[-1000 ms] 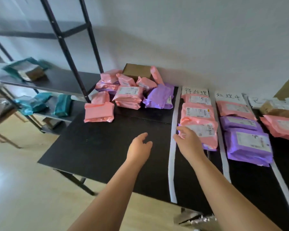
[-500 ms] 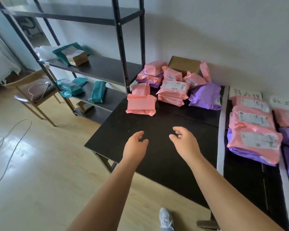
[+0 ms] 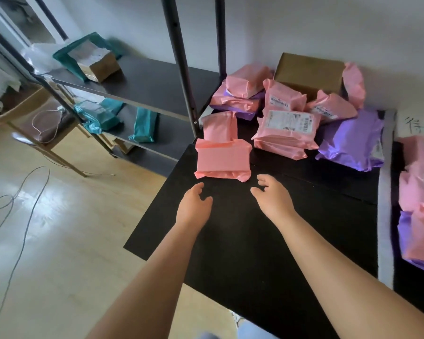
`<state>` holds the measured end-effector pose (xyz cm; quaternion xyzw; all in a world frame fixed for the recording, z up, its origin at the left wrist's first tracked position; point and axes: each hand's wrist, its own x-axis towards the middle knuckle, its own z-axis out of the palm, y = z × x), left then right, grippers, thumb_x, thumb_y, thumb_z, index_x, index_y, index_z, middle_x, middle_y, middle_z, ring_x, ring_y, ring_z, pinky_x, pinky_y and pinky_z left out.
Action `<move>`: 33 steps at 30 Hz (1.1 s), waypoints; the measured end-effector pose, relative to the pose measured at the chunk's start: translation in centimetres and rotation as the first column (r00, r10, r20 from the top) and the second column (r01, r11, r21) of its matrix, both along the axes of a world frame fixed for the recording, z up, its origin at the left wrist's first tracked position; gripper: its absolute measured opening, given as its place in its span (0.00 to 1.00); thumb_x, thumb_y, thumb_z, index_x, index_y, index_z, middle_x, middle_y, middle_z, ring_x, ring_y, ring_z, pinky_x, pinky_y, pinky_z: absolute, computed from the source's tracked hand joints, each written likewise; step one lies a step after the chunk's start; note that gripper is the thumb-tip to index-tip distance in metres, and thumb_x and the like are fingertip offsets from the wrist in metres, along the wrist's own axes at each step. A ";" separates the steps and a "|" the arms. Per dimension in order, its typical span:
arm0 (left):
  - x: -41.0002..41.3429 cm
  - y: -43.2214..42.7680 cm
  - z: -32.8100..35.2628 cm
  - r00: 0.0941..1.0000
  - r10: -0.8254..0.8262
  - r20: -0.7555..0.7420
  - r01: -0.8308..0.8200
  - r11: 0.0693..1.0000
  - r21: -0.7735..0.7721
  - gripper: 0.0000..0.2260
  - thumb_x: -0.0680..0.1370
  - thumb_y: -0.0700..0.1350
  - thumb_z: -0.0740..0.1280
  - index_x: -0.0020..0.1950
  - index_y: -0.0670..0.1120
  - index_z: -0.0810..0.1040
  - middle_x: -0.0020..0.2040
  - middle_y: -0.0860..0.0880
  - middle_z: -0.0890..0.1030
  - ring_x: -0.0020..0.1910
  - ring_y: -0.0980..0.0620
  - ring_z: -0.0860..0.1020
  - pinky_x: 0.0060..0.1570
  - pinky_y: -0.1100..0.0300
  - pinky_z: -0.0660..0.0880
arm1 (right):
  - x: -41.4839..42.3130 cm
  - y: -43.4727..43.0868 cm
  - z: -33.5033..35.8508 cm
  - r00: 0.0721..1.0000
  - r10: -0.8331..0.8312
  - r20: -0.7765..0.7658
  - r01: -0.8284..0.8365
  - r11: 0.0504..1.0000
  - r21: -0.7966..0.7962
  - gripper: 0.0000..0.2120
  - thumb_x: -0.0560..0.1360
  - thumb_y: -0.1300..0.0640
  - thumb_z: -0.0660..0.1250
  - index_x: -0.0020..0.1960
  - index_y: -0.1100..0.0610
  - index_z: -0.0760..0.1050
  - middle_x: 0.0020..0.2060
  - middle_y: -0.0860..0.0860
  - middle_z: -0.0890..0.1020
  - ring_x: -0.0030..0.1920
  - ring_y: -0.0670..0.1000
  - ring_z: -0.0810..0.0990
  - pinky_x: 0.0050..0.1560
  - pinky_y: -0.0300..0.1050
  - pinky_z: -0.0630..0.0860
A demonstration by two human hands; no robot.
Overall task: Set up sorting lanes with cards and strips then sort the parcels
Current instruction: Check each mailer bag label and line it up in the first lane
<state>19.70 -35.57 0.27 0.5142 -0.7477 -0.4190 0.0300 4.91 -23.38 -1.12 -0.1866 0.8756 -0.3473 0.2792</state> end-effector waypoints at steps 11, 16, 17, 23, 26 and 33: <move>-4.8 -8.5 -3.8 0.981 -0.104 0.166 0.109 0.994 -0.019 0.25 0.81 0.42 0.64 0.78 0.47 0.63 0.73 0.46 0.70 0.69 0.44 0.72 0.64 0.52 0.73 | -4.1 -6.5 -3.1 0.997 0.068 -0.046 -0.052 0.960 0.275 0.28 0.81 0.50 0.64 0.79 0.49 0.60 0.75 0.50 0.68 0.75 0.55 0.67 0.72 0.60 0.66; -5.0 -9.9 -4.6 0.962 -0.233 0.142 0.226 0.972 0.059 0.21 0.80 0.41 0.62 0.73 0.50 0.68 0.65 0.46 0.76 0.58 0.43 0.77 0.57 0.45 0.78 | -3.5 -7.5 -4.3 0.999 0.035 0.000 -0.033 0.953 0.302 0.27 0.82 0.50 0.62 0.79 0.47 0.59 0.76 0.49 0.67 0.75 0.55 0.67 0.71 0.58 0.67; -4.9 -10.2 -4.5 0.964 -0.238 0.118 0.232 0.971 0.062 0.20 0.80 0.41 0.62 0.72 0.50 0.69 0.64 0.46 0.76 0.57 0.44 0.77 0.57 0.45 0.78 | -3.2 -7.6 -4.4 1.000 -0.002 0.005 0.001 0.962 0.273 0.25 0.82 0.51 0.62 0.78 0.47 0.60 0.75 0.48 0.68 0.74 0.54 0.68 0.70 0.57 0.68; -3.9 -11.1 -2.8 0.982 -0.180 -0.056 0.183 0.982 0.052 0.23 0.79 0.44 0.68 0.74 0.50 0.69 0.69 0.50 0.75 0.65 0.49 0.75 0.62 0.54 0.73 | -1.2 -7.1 -4.1 0.977 -0.208 -0.047 0.213 0.966 0.147 0.20 0.80 0.54 0.65 0.71 0.46 0.69 0.67 0.45 0.76 0.65 0.50 0.76 0.60 0.49 0.74; -3.6 -11.2 -0.9 0.974 -0.148 -0.172 0.158 0.986 0.047 0.24 0.77 0.47 0.71 0.73 0.50 0.71 0.69 0.51 0.76 0.66 0.50 0.74 0.65 0.52 0.72 | -0.6 -6.8 -2.5 0.956 -0.281 -0.087 0.286 0.956 0.059 0.18 0.80 0.54 0.66 0.68 0.46 0.70 0.62 0.43 0.77 0.55 0.45 0.77 0.52 0.43 0.73; -3.6 -11.9 3.7 0.924 -0.235 -0.301 0.245 0.970 -0.005 0.27 0.73 0.42 0.75 0.71 0.52 0.74 0.62 0.51 0.79 0.56 0.56 0.76 0.51 0.63 0.75 | 1.3 -5.1 4.6 0.881 -0.423 -0.212 0.391 0.903 -0.176 0.11 0.79 0.48 0.66 0.59 0.43 0.68 0.48 0.37 0.75 0.46 0.37 0.75 0.38 0.32 0.66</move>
